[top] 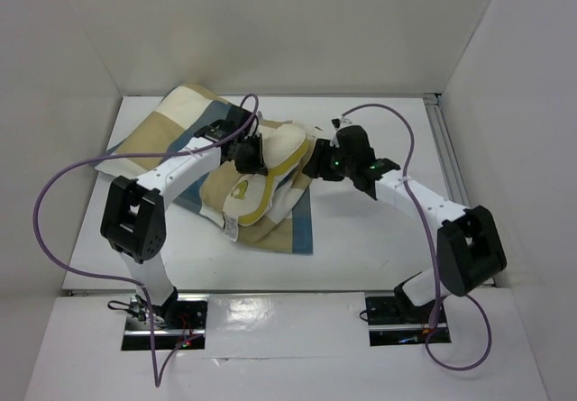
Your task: Put the pillow into the pillowcase
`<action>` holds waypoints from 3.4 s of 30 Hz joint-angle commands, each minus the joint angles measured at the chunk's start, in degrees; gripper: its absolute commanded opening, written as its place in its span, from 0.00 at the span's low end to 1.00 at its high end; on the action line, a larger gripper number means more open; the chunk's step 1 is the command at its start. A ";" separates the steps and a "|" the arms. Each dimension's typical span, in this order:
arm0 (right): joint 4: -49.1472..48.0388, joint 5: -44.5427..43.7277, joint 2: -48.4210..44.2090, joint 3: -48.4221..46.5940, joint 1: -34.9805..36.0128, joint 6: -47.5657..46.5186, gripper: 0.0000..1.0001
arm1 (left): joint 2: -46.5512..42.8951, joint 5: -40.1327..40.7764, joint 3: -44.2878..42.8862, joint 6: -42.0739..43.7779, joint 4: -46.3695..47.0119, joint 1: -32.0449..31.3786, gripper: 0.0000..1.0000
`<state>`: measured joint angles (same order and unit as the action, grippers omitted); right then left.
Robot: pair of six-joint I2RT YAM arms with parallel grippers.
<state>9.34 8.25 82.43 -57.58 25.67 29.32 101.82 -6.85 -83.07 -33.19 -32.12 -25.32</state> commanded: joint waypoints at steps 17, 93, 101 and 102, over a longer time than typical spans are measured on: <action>-25.69 3.26 19.25 -5.16 4.83 11.55 0.51 | -9.10 -0.27 -12.64 0.93 -7.26 2.73 0.00; -39.23 -7.73 25.92 -4.37 9.84 26.92 0.66 | -10.77 -0.71 -13.17 1.99 -8.31 4.84 0.00; -44.15 -14.75 26.91 -2.63 9.84 28.60 0.00 | -10.77 -0.71 -12.04 1.99 -8.31 4.84 0.00; -44.15 -14.75 26.12 -1.75 9.14 28.60 0.00 | -10.77 -0.18 -12.03 1.99 -8.31 4.84 0.00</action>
<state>-28.56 -2.66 111.46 -60.40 35.53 57.54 94.61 -7.16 -93.65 -31.48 -42.41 -21.02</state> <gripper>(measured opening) 0.018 0.056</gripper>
